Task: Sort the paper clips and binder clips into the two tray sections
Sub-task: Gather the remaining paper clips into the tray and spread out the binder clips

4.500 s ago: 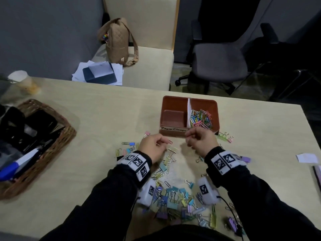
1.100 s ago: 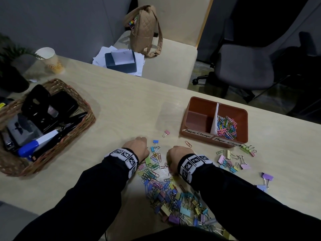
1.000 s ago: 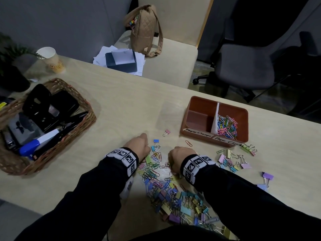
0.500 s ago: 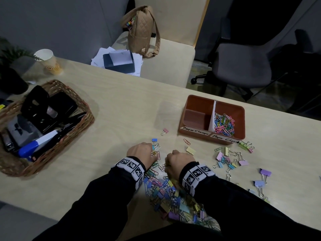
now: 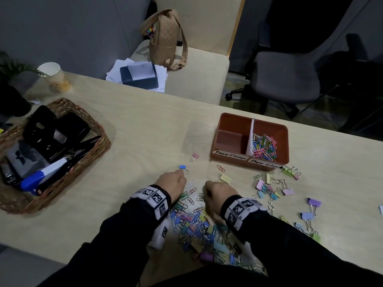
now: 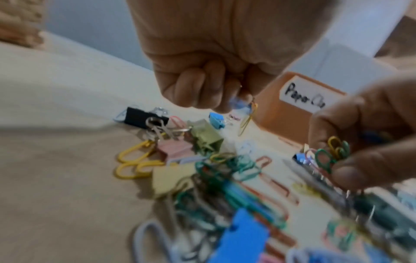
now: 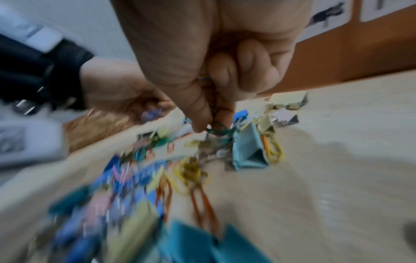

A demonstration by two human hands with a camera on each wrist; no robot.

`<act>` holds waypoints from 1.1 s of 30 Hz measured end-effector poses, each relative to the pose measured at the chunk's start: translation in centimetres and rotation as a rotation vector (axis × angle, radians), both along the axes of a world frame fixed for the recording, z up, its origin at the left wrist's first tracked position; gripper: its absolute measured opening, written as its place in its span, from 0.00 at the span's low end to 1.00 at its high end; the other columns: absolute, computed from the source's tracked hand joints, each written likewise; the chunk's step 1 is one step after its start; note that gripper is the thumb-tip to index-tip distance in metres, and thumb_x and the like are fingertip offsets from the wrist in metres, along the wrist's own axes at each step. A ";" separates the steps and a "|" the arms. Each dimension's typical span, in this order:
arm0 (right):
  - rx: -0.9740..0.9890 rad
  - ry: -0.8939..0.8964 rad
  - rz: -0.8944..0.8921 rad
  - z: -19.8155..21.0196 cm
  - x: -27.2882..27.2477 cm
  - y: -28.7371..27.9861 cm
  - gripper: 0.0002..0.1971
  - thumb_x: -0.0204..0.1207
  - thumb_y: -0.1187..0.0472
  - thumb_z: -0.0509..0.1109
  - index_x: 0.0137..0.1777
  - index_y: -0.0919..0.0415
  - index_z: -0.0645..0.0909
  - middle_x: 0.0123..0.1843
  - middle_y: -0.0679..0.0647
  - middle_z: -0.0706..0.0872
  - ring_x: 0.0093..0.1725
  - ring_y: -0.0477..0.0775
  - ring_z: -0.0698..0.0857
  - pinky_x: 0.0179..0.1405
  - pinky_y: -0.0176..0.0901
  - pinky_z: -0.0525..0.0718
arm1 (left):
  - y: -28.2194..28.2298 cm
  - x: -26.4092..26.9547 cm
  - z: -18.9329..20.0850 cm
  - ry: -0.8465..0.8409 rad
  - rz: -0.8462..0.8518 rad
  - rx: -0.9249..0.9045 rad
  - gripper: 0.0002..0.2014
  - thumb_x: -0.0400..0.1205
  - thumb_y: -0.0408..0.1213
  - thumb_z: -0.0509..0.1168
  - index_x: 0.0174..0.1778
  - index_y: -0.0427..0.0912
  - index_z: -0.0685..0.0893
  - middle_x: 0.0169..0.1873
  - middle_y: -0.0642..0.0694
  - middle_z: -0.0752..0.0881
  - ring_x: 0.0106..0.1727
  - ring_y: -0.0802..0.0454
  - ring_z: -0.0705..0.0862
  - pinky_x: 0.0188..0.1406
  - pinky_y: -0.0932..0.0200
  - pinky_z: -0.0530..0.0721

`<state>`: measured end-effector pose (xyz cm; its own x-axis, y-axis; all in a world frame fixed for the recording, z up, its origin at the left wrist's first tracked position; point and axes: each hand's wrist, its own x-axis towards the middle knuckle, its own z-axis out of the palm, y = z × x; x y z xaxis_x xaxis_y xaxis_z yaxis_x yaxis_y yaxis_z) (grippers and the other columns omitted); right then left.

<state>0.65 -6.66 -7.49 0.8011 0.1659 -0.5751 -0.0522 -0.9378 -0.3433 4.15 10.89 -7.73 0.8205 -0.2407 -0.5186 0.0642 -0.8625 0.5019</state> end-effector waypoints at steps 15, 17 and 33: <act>0.779 0.156 -0.711 2.6 0.9 -4.7 0.09 0.81 0.75 0.62 0.42 0.64 0.78 0.27 0.59 0.79 0.21 0.50 0.76 0.14 0.35 0.69 | -5.6 -0.3 2.3 0.312 0.303 -0.555 0.11 0.87 0.31 0.56 0.43 0.36 0.82 0.32 0.41 0.86 0.16 0.61 0.76 0.15 0.68 0.68; 0.900 0.163 -0.862 3.4 1.1 -5.7 0.10 0.80 0.76 0.61 0.40 0.65 0.76 0.28 0.60 0.78 0.18 0.50 0.75 0.12 0.32 0.66 | -7.0 -0.3 2.8 0.295 0.303 -0.558 0.10 0.87 0.29 0.56 0.46 0.35 0.83 0.30 0.43 0.84 0.15 0.62 0.74 0.13 0.70 0.66; 1.025 -0.136 -1.283 7.7 6.8 -15.6 0.08 0.78 0.80 0.57 0.47 0.70 0.75 0.30 0.64 0.75 0.24 0.56 0.74 0.17 0.37 0.73 | -20.8 6.7 7.0 0.270 0.296 -0.688 0.09 0.85 0.29 0.58 0.42 0.39 0.82 0.33 0.42 0.81 0.34 0.47 0.80 0.33 0.56 0.80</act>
